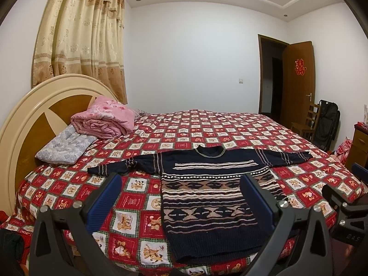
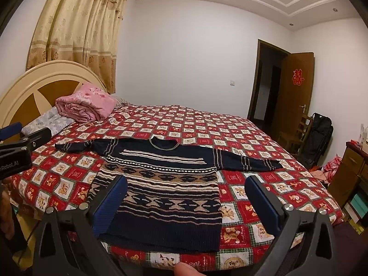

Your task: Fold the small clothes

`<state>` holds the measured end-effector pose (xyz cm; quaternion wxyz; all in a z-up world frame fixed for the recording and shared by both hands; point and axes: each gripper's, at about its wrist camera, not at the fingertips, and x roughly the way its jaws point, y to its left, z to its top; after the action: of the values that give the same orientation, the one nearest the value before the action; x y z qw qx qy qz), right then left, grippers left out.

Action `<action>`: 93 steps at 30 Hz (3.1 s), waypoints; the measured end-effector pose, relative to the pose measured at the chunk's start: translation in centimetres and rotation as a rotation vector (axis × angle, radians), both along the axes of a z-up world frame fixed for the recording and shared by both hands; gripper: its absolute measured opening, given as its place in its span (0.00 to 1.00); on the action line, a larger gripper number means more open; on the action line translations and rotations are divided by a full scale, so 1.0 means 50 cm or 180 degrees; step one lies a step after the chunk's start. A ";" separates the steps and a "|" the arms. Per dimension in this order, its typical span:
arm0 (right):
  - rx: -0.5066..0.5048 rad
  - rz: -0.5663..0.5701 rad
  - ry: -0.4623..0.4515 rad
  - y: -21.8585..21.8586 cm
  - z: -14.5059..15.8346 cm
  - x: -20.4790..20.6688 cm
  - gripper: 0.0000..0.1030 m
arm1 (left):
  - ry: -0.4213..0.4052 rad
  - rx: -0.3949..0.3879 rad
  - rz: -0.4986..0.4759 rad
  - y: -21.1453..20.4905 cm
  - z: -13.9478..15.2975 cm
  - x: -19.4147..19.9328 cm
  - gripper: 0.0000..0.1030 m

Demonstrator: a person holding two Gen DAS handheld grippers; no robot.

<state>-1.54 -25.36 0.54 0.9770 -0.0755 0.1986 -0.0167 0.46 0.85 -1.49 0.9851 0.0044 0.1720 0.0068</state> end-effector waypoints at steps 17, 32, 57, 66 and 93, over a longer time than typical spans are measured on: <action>-0.0060 -0.0212 0.0708 -0.060 -0.145 0.138 0.99 | 0.0582 0.0157 0.0012 -0.022 -0.139 0.145 1.00; 0.0947 -0.0557 0.1230 -0.332 -0.239 0.415 0.69 | 0.0942 0.0384 0.0094 -0.014 -0.255 0.403 1.00; 0.2273 -0.2327 0.1005 -1.041 -0.356 0.831 0.44 | 0.1261 0.0481 0.0643 0.023 -0.331 0.656 1.00; 0.2023 -0.2283 0.1103 -1.058 -0.386 0.908 0.22 | 0.1388 0.0574 0.0581 -0.015 -0.355 0.688 1.00; 0.0489 0.0248 0.1086 -0.192 -0.221 0.971 0.10 | 0.1234 0.0303 0.0181 0.005 -0.308 0.614 1.00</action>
<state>47.01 -34.94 -10.52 0.9319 -0.0100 0.3591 0.0495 31.16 1.09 -16.89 0.9316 0.0473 0.3581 0.0418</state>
